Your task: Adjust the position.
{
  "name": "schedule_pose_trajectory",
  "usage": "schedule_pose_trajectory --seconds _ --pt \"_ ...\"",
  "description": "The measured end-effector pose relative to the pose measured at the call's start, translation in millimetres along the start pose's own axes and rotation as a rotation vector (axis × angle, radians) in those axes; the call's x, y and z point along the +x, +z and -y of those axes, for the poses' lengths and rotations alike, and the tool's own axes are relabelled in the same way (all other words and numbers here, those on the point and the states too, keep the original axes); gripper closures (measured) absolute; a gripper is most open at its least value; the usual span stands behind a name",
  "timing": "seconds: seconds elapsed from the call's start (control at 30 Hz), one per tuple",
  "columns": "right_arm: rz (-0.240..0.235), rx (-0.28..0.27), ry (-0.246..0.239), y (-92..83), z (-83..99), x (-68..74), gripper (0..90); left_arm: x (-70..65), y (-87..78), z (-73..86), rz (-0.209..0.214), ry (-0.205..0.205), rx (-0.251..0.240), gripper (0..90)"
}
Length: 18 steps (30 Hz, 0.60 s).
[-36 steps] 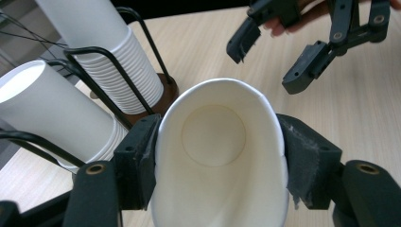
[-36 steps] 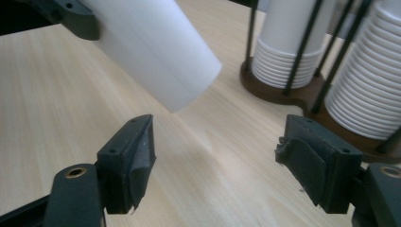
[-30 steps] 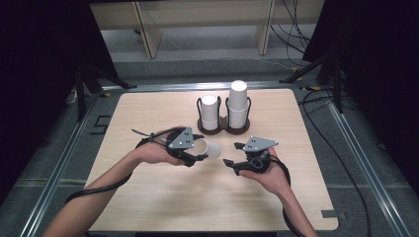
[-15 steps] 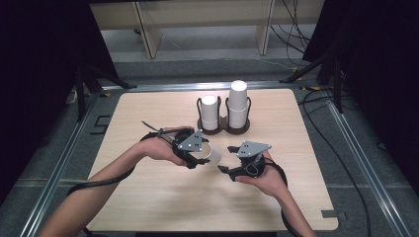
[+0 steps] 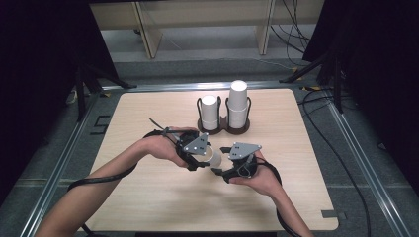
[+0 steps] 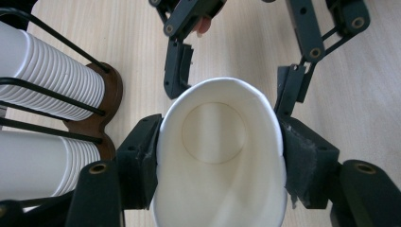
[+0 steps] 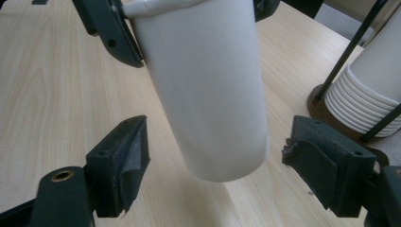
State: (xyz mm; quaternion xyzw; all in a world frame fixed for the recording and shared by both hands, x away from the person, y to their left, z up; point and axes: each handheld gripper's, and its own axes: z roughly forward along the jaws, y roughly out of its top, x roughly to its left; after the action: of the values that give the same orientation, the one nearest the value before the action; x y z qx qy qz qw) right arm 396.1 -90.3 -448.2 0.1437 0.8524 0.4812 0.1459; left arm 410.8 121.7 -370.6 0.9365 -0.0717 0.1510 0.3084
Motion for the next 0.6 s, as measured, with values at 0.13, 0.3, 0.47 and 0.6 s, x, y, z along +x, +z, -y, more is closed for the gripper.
schedule_pose_trajectory --seconds 0.13,0.3,0.47,0.6 --pt "-0.007 -0.001 -0.019 5.1 0.7 0.2 22.0 -1.1 0.5 -2.4 0.009 0.024 0.016 36.5" --pt "-0.018 0.019 -0.022 10.1 1.7 1.4 22.2 -1.9 -0.2 -6.9 0.015 0.045 0.016 36.4" --pt "-0.024 0.012 -0.013 12.2 1.4 2.9 22.5 -2.3 -0.7 -9.3 0.03 0.049 0.013 36.4" --pt "-0.018 0.001 -0.034 13.7 2.1 2.2 22.8 -2.5 -1.6 -11.1 0.033 0.048 0.001 36.4"
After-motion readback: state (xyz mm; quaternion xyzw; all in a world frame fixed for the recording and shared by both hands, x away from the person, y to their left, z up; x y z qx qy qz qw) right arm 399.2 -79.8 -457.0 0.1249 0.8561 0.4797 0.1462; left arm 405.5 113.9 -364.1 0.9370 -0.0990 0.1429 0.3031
